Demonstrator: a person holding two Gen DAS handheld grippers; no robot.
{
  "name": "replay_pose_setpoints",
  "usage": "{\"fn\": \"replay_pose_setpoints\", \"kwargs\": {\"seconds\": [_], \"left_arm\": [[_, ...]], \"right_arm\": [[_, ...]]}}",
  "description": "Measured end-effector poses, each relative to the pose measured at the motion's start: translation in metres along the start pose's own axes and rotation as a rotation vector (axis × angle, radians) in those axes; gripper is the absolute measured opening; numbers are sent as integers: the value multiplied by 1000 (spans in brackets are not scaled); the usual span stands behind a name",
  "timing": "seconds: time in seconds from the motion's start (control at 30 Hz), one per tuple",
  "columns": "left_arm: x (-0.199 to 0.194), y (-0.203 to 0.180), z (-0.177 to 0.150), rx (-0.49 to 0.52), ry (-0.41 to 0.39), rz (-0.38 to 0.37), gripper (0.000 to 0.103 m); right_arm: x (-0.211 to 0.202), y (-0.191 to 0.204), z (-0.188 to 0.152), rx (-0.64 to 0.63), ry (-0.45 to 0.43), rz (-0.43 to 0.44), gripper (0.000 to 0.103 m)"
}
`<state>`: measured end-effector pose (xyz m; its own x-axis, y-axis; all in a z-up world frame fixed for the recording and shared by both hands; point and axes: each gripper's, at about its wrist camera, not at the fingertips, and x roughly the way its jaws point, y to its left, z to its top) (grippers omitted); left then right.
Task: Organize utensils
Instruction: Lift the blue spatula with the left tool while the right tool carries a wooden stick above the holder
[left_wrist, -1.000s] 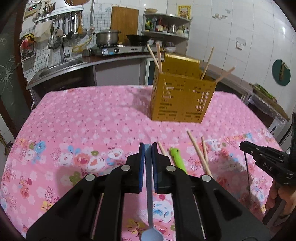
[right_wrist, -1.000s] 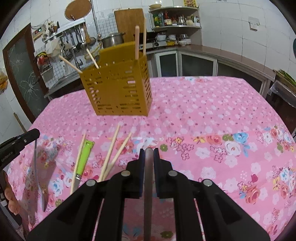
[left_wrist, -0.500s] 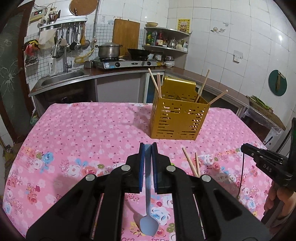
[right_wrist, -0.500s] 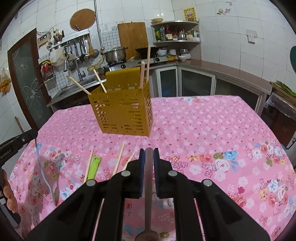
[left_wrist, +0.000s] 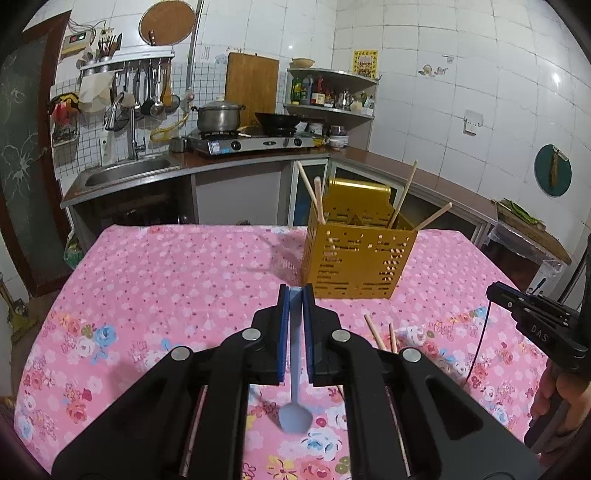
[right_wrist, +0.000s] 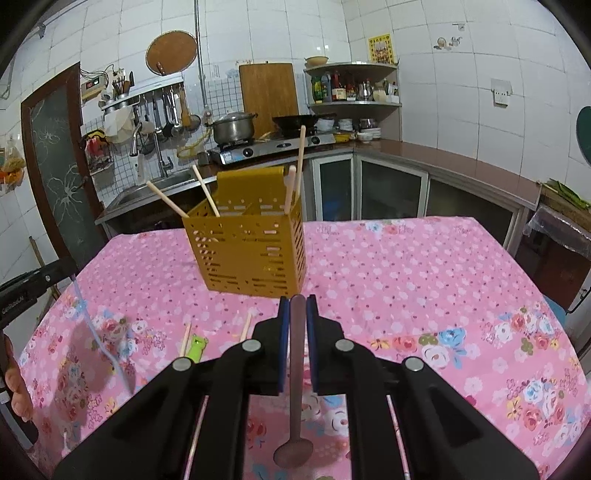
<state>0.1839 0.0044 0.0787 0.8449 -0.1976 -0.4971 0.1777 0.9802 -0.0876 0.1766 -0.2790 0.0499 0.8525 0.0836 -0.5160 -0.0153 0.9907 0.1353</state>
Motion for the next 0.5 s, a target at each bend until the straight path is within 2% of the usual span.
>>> {"fn": "replay_pose_setpoints", "kwargs": {"seconds": [0.5], "left_arm": [[0, -5, 40, 5, -52, -18, 6]], "right_arm": [[-8, 2, 42, -17, -73, -17, 9]]}}
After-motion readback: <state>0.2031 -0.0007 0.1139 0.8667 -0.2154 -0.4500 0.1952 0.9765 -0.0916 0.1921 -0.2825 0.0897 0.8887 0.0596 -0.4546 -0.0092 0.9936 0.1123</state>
